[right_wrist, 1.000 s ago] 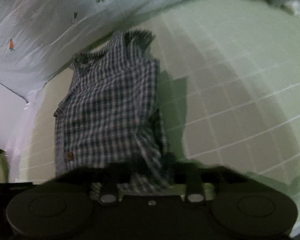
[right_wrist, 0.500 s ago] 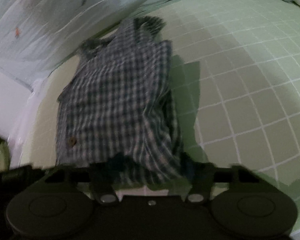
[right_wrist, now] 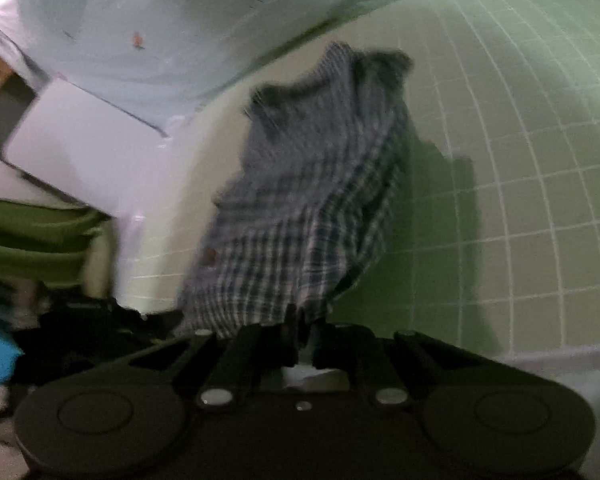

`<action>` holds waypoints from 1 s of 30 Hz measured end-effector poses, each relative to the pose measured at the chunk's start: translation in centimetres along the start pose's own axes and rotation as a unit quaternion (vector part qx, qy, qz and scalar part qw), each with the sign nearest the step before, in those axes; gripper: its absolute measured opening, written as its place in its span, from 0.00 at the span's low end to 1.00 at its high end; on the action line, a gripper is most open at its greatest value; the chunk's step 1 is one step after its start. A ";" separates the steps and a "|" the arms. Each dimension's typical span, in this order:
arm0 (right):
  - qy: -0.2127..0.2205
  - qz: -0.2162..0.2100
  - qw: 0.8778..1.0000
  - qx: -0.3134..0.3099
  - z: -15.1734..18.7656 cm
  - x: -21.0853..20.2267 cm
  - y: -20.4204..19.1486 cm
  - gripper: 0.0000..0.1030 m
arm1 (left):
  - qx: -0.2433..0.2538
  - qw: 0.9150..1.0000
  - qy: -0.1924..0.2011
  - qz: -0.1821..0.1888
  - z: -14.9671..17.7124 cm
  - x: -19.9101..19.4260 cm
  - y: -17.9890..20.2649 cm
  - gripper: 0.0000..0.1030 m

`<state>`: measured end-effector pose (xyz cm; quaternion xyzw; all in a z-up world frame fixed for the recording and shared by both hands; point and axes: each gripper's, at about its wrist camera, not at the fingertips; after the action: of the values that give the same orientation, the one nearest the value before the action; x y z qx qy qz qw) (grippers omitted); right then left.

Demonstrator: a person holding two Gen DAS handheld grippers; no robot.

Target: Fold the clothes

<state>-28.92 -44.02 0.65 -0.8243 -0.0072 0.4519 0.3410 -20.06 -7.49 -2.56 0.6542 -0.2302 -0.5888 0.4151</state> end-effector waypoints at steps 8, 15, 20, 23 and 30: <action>-0.026 -0.063 0.994 0.079 -3.4 -0.9 0.9 0.05 | -0.106 0.990 0.027 0.092 -4.7 0.2 2.0 0.00; 0.003 -0.062 0.995 0.078 -9.1 0.7 0.4 0.05 | -0.030 0.999 -0.007 0.015 -9.3 4.7 4.2 0.23; 0.018 -0.017 0.998 0.059 -10.3 1.4 0.6 0.05 | -0.035 0.999 -0.034 -0.022 -9.6 7.5 2.0 0.25; 0.026 0.033 0.998 0.041 -9.8 1.7 1.6 0.05 | -0.021 0.998 -0.042 -0.044 -9.2 8.6 1.2 0.29; 0.006 0.111 0.993 0.032 -7.4 3.2 5.0 0.15 | 0.043 0.993 -0.023 -0.104 -8.2 11.6 0.5 0.49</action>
<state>-22.98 -50.98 -1.90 -0.8117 0.1007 0.4817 0.3146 -9.74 -14.70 -9.14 0.6783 -0.1953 -0.6333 0.3172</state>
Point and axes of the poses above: each gripper's, at about its wrist camera, not at the fingertips, and x roughly the way its jaws point, y to its right, z to its underside, and after that the axes turned 9 degrees about z, right-handed
